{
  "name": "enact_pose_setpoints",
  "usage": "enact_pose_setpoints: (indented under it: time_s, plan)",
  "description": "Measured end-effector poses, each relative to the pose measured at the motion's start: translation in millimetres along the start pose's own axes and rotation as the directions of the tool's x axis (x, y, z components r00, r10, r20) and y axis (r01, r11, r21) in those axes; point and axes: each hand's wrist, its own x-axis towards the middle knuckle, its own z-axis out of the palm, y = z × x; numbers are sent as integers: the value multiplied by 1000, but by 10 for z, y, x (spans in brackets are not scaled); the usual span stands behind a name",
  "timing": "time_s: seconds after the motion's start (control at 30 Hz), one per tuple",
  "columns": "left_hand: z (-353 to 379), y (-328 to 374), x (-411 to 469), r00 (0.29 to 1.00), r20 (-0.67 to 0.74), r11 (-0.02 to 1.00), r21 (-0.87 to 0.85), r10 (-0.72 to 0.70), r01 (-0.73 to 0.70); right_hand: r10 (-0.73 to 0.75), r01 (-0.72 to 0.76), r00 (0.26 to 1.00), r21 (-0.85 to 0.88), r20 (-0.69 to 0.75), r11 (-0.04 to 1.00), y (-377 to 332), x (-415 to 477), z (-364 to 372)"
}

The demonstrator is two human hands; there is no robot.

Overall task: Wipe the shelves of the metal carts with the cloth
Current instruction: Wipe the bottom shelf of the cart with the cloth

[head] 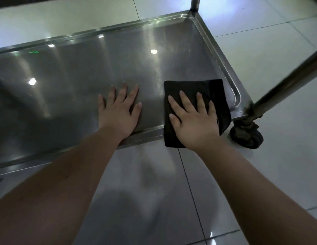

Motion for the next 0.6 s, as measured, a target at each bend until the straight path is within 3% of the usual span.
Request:
enact_pose_setpoints:
  time_s: [0.23, 0.43, 0.6]
  plan:
    - [14, 16, 32, 1000, 21, 999, 46, 7, -8, -84, 84, 996, -2, 33, 996, -45, 888, -117]
    - [19, -10, 32, 1000, 4, 1000, 0, 8, -8, -30, 28, 998, 19, 59, 999, -406, 1863, -246]
    - [16, -9, 53, 1000, 16, 1000, 5, 3, -3, -71, 69, 994, 25, 77, 997, -469, 1567, -224]
